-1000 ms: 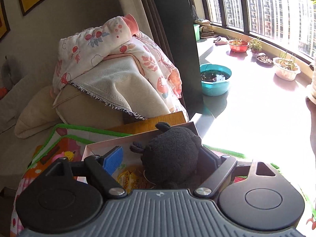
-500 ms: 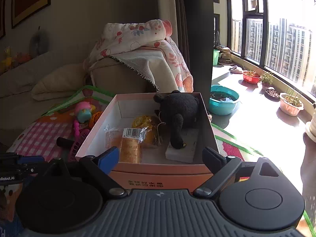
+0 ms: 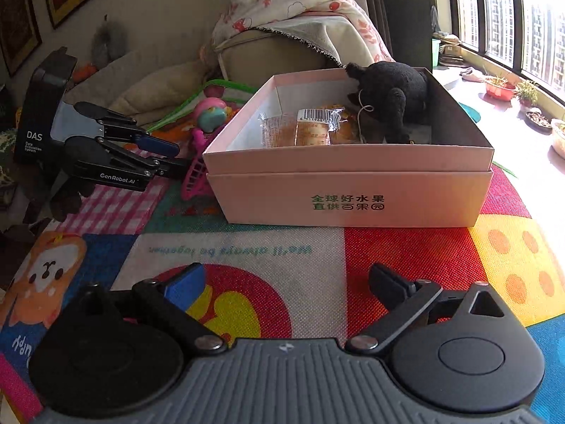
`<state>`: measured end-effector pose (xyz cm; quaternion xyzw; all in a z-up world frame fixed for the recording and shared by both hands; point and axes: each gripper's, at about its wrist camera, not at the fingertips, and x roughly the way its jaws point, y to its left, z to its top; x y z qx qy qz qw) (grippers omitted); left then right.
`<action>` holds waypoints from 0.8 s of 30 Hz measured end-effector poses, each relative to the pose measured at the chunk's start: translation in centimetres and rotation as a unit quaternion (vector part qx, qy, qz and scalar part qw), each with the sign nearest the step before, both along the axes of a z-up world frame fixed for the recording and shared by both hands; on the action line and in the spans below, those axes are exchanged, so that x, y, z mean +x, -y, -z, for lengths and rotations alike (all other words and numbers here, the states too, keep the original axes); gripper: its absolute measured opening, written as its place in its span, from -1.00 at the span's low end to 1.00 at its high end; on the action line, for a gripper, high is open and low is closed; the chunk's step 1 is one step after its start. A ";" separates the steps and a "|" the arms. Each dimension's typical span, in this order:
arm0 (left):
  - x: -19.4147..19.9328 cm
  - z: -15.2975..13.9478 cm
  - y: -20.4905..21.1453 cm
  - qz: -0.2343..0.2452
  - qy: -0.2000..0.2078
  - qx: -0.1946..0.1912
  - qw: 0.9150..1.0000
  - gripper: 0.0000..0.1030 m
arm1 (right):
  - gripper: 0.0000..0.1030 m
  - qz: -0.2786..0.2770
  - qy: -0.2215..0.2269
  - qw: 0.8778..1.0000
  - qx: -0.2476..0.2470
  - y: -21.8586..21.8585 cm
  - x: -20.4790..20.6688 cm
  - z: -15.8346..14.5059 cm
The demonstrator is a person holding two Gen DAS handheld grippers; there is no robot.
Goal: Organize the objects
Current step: 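Grasp the black handle of the pink toy net with the left tool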
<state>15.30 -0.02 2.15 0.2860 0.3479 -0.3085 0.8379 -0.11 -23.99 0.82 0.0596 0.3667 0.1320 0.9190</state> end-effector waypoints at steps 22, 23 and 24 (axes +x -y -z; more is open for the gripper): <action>-3.3 -0.5 0.3 -0.056 -0.045 -0.015 0.997 -0.55 | 1.00 -0.001 0.002 1.000 -0.006 -0.5 0.0 0.1; -4.1 -0.5 -0.3 -0.063 -0.046 -0.021 0.997 -0.55 | 1.00 0.001 0.004 1.000 -0.010 -0.6 -0.1 0.1; -4.9 -0.5 -1.0 -0.070 -0.050 -0.029 0.996 -0.55 | 1.00 0.002 0.006 1.000 -0.015 -0.7 -0.2 0.0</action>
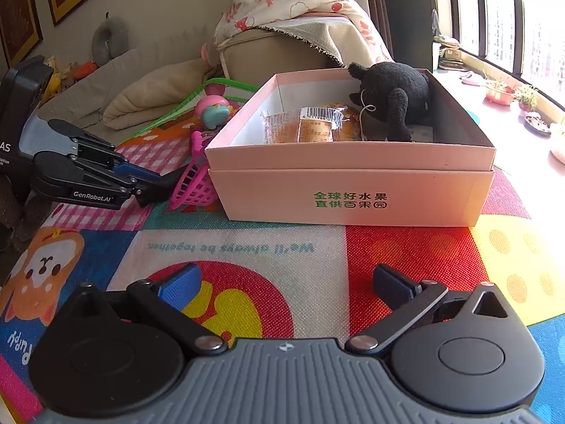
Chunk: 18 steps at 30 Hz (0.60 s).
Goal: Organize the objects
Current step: 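Grasp the black handle of the pink toy net with the left tool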
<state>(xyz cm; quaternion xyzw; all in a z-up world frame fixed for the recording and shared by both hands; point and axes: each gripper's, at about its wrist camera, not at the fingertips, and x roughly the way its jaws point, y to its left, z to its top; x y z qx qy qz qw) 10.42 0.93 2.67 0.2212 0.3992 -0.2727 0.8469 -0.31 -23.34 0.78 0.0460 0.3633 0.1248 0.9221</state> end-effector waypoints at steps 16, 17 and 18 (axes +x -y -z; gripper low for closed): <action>-8.0 1.0 -10.3 -0.228 0.035 -0.162 0.960 -0.55 | 0.12 -0.058 0.020 0.996 -0.062 -7.3 1.5 -2.0; -7.9 1.1 -10.3 -0.231 0.036 -0.171 0.957 -0.55 | 0.00 -0.062 0.026 0.995 -0.074 -8.1 1.8 -2.4; -7.9 1.3 -10.1 -0.234 0.038 -0.183 0.954 -0.55 | 0.00 -0.066 0.033 0.993 -0.089 -8.8 2.1 -2.8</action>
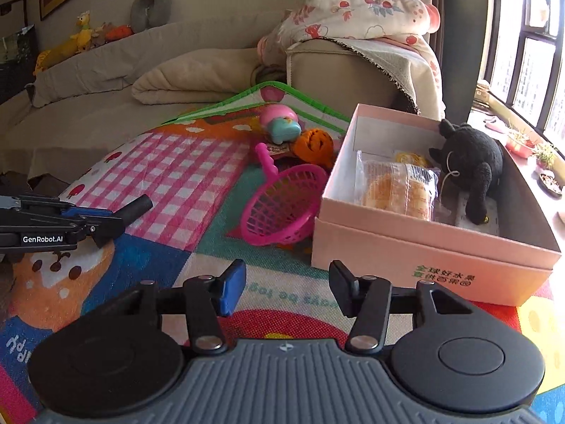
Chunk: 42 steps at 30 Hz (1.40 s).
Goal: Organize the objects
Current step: 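Grasp the black handle of the pink toy net with the left tool, then move the right tool toward the pink net's basket and grasp it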
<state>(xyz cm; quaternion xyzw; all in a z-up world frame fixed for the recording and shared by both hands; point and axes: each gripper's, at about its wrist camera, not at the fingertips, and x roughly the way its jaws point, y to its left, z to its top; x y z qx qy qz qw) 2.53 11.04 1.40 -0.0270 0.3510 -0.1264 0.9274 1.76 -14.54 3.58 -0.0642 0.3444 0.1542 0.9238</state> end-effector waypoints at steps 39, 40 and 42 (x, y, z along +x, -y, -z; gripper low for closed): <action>-0.1 2.0 -1.1 -0.020 0.024 -0.113 0.993 -0.53 | 0.78 -0.080 -0.059 0.995 -0.023 -8.3 10.4 -0.1; -0.1 2.0 -1.1 -0.020 0.023 -0.115 0.993 -0.53 | 0.85 -0.079 -0.062 0.995 -0.021 -8.2 10.6 0.0; 0.0 2.1 -1.2 -0.020 0.023 -0.117 0.993 -0.53 | 0.89 -0.082 -0.065 0.994 -0.023 -8.3 10.7 0.2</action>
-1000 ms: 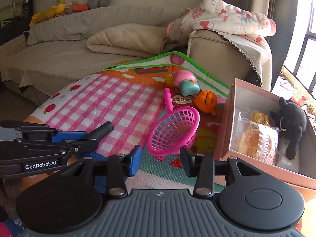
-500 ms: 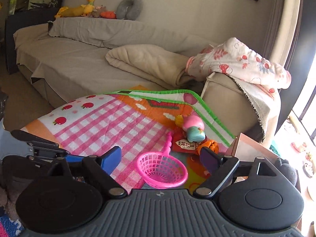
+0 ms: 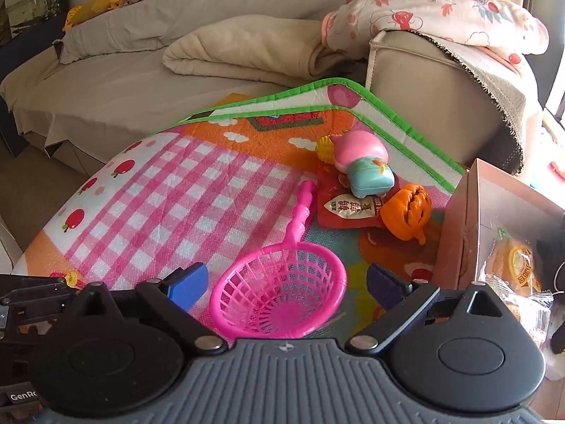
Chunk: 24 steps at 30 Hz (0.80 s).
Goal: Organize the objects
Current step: 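Move the right tool toward the pink net's basket and grasp it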
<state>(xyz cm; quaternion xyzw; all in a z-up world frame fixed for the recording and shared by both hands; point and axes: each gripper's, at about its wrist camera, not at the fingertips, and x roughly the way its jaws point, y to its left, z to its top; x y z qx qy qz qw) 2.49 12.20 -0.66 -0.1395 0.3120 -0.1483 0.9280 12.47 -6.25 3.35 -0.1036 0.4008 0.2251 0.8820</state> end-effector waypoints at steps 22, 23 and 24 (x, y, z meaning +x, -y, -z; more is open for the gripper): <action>0.1 0.1 -0.1 -0.002 -0.003 -0.002 1.000 -0.52 | 0.61 -0.032 0.064 0.997 -0.003 2.8 -9.4 -4.4; 0.0 0.1 0.1 -0.002 -0.002 0.004 1.000 -0.52 | 0.61 -0.030 0.074 0.997 -0.004 3.4 -10.6 -4.8; 0.0 0.0 0.3 -0.001 -0.001 0.011 1.000 -0.52 | 0.61 -0.027 0.081 0.996 -0.005 4.0 -11.6 -5.1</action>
